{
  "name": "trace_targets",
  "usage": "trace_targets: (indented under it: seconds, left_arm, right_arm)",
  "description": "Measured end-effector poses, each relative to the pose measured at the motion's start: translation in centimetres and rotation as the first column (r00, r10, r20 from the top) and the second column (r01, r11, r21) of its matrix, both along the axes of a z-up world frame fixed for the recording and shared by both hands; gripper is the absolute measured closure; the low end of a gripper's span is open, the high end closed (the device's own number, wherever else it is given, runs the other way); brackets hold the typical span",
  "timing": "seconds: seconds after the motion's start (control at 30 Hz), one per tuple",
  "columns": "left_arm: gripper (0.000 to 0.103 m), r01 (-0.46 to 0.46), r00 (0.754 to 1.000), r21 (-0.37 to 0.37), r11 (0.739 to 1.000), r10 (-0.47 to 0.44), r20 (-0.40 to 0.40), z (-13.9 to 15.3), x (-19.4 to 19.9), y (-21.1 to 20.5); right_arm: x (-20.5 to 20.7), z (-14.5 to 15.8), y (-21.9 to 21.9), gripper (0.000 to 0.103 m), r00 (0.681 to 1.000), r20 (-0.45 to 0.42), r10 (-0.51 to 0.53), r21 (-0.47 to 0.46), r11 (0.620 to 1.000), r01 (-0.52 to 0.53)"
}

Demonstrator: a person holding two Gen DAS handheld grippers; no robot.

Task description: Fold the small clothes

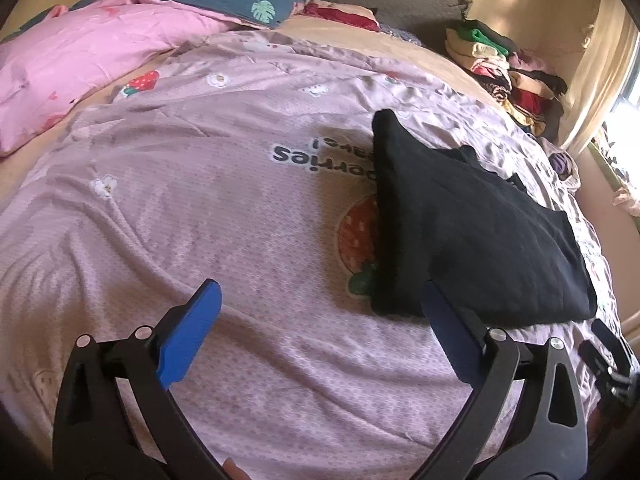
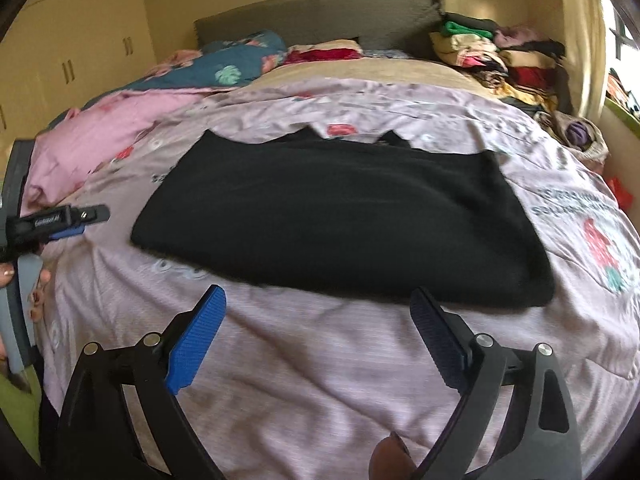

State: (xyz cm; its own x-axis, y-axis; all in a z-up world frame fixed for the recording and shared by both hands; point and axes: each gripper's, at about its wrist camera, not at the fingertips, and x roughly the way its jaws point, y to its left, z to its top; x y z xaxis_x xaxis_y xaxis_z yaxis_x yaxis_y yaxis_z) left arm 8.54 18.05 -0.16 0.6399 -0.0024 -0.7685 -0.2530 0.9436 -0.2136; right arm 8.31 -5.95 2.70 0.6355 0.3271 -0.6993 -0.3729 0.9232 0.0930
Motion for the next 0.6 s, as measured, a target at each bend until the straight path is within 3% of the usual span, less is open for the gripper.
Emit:
trace_targets:
  seconds: [0.33,0.6]
  left_arm:
    - [0.01,-0.026,1.0,-0.011,1.0,0.026,-0.012,0.3,0.8,1.4]
    - [0.01,0.007,1.0,0.036,0.999,-0.006,-0.008,1.4,3.4,0.3]
  right_arm:
    - [0.3,-0.2,6.1,0.007,0.994,0.021,0.103,-0.065,0.993,-0.101]
    - [0.8,-0.6,10.6,0.007,0.981,0.049,0.188,-0.163,0.97,-0.178]
